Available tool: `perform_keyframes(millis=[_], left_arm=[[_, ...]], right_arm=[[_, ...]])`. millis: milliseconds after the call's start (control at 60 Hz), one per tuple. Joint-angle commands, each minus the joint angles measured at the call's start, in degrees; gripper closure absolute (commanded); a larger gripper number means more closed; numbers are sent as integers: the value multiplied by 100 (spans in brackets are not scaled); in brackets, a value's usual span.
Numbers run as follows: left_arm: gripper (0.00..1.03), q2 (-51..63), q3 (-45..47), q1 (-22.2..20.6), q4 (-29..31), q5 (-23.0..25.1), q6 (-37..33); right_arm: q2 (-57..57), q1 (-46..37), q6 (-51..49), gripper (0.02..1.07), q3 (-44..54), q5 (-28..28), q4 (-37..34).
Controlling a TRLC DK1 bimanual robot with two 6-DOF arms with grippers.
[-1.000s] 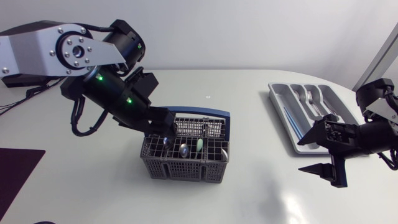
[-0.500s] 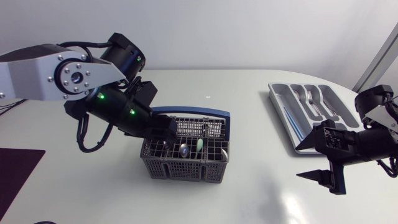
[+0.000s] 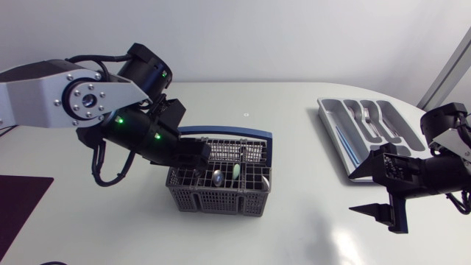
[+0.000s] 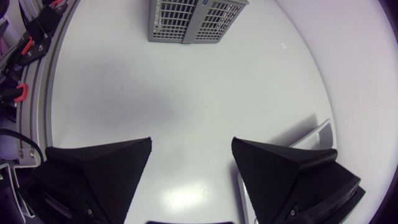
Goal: Unload the cutlery basket into the drawer organizer.
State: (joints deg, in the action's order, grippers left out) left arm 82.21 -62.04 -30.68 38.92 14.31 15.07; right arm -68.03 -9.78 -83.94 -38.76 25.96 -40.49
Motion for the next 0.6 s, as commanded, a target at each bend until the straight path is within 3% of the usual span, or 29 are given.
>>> perform_keyframes(millis=[0,150,233,283,583], left_arm=[[49,-21,201,-52,-51,-16,93],[51,-13,245,-35,-86,-16,93],[76,-13,289,-17,-156,-16,93],[83,-13,289,-9,-191,-16,110],[83,14,351,9,-235,-16,128]], right_arm=[[88,46,97,14,194,59,-3],[141,55,97,14,238,59,-3],[150,55,97,14,238,59,-3],[158,64,97,14,246,59,-3],[229,126,168,14,246,59,-12]])
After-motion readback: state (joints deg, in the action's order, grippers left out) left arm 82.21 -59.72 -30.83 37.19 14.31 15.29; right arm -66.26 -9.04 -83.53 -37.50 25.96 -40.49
